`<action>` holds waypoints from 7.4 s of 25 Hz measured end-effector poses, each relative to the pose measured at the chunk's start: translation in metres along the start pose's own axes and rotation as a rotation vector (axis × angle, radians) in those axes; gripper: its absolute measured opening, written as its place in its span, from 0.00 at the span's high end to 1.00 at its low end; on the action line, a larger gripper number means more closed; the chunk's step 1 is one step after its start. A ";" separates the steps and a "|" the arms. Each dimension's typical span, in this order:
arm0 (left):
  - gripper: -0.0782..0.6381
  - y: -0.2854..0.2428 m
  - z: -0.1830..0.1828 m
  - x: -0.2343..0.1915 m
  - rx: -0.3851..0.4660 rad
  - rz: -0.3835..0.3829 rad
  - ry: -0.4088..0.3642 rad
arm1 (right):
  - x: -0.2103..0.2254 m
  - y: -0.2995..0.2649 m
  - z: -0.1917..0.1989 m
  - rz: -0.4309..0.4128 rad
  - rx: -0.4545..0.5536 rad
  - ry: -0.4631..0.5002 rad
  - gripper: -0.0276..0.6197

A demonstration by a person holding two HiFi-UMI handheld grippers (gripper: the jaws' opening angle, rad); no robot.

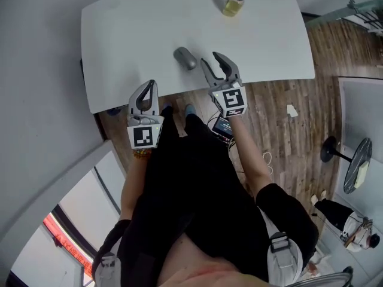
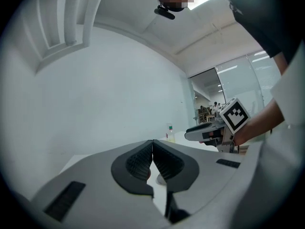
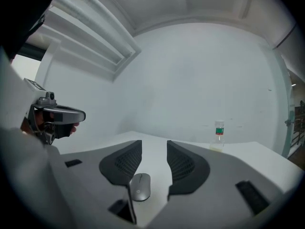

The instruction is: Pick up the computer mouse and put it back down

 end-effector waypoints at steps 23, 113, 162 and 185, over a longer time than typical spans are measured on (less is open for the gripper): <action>0.87 -0.078 0.068 -0.066 0.061 0.250 -0.012 | -0.039 -0.068 0.071 -0.056 -0.383 0.078 0.55; 0.87 -0.073 0.062 -0.074 0.099 0.271 0.029 | -0.041 -0.096 0.078 -0.055 -0.437 -0.071 0.52; 0.87 -0.087 -0.018 -0.078 0.168 0.238 0.047 | -0.034 -0.061 -0.083 0.208 0.147 -0.026 0.52; 0.87 -0.084 -0.012 -0.079 0.153 0.235 0.035 | -0.029 -0.057 -0.086 0.226 0.168 -0.015 0.52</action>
Point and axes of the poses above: the fingertips, and each gripper's own axes: y backward along the fingers, x to its right, z out of its underside, the point moved 3 cm from there along y, backward along the fingers, and after that the axes turned 2 degrees about x, right-handed, at the moved point
